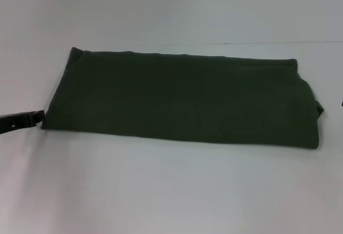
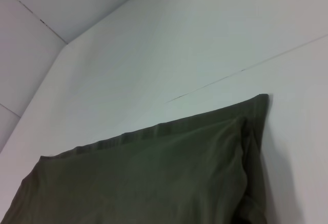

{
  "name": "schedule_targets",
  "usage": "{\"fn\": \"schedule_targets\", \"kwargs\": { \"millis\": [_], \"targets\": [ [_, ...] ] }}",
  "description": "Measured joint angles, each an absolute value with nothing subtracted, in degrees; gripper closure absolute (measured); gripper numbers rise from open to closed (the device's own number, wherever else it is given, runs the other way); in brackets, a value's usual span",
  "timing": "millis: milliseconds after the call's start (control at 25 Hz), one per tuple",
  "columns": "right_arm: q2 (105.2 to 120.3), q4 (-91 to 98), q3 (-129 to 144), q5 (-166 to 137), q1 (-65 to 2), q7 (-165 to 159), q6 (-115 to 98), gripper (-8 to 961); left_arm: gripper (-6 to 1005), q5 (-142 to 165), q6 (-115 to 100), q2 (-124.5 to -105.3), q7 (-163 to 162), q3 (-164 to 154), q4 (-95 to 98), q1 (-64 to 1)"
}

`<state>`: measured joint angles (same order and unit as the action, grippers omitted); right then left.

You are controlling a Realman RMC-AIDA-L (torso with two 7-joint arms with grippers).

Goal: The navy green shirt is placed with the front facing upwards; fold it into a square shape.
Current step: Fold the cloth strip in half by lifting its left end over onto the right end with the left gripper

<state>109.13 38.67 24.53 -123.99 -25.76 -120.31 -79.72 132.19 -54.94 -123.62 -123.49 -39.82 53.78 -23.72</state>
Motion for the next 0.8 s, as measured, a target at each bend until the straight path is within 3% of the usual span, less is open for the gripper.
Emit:
{"fn": "schedule_targets", "kwargs": {
  "millis": [160,600,800],
  "targets": [
    [109.11,38.7,24.5,-124.1,-25.7,-120.3,-79.7,97,831,132.0,-57.7,-123.37,-124.7,-36.9,54.5,-23.9],
    [108.50,38.7,24.5,-124.1,-25.9,-120.6,-79.7,97,392,131.9,-73.4,-120.61,-130.8,-30.2,54.9,-26.0],
    [108.14,38.7,24.5,-124.1,-26.1,-120.9,-80.2,97,249,132.2,-75.8,-118.98,-133.7,-27.6,51.2,-27.8]
  ]
}}
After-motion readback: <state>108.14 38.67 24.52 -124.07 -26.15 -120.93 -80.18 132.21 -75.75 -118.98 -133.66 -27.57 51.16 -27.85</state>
